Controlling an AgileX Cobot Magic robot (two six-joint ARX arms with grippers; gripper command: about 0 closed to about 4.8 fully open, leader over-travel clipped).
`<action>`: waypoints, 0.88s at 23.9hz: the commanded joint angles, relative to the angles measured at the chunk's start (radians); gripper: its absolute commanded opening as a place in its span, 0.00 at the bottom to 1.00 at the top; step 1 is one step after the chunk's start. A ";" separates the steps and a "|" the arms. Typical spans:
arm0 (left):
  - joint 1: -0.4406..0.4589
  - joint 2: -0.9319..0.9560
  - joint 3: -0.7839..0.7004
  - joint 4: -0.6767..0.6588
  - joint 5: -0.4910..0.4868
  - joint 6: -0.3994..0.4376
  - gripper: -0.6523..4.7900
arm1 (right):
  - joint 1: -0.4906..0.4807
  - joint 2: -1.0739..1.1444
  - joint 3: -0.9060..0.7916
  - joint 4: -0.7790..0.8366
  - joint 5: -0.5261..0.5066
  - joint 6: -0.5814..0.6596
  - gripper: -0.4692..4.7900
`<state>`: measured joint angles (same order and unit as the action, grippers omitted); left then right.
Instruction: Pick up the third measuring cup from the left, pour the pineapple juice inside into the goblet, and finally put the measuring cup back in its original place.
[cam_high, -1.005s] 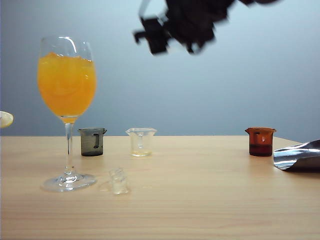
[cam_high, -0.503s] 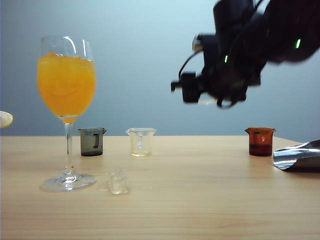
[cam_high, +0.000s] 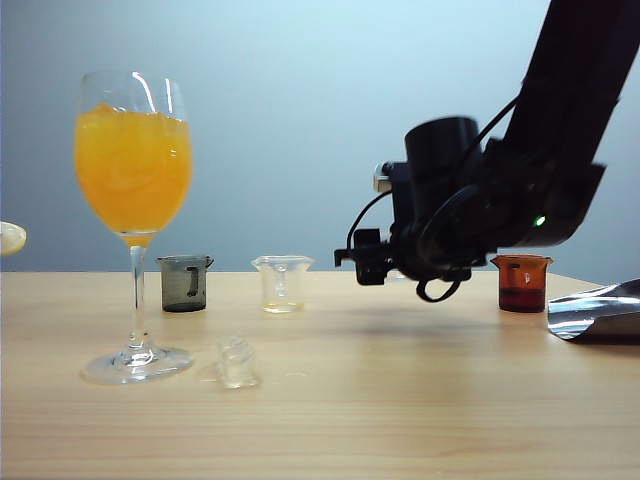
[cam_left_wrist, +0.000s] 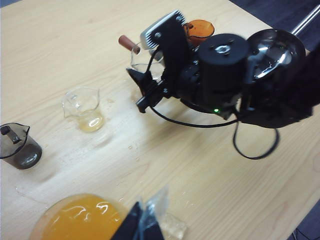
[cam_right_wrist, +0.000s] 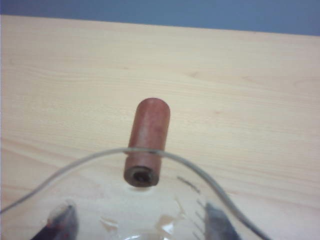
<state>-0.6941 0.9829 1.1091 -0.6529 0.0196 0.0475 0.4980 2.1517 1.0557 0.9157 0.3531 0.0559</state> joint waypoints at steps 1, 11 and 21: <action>-0.001 -0.004 0.005 0.012 -0.001 -0.006 0.11 | -0.017 0.025 0.045 -0.004 -0.015 0.004 0.27; -0.001 -0.004 0.005 0.011 -0.001 -0.006 0.11 | -0.034 0.043 0.055 -0.083 -0.019 0.005 0.27; -0.001 -0.005 0.005 -0.034 0.000 -0.006 0.11 | -0.034 0.036 0.056 -0.097 -0.030 0.080 1.00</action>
<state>-0.6945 0.9825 1.1091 -0.6891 0.0181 0.0475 0.4629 2.2002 1.1076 0.8028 0.3359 0.1184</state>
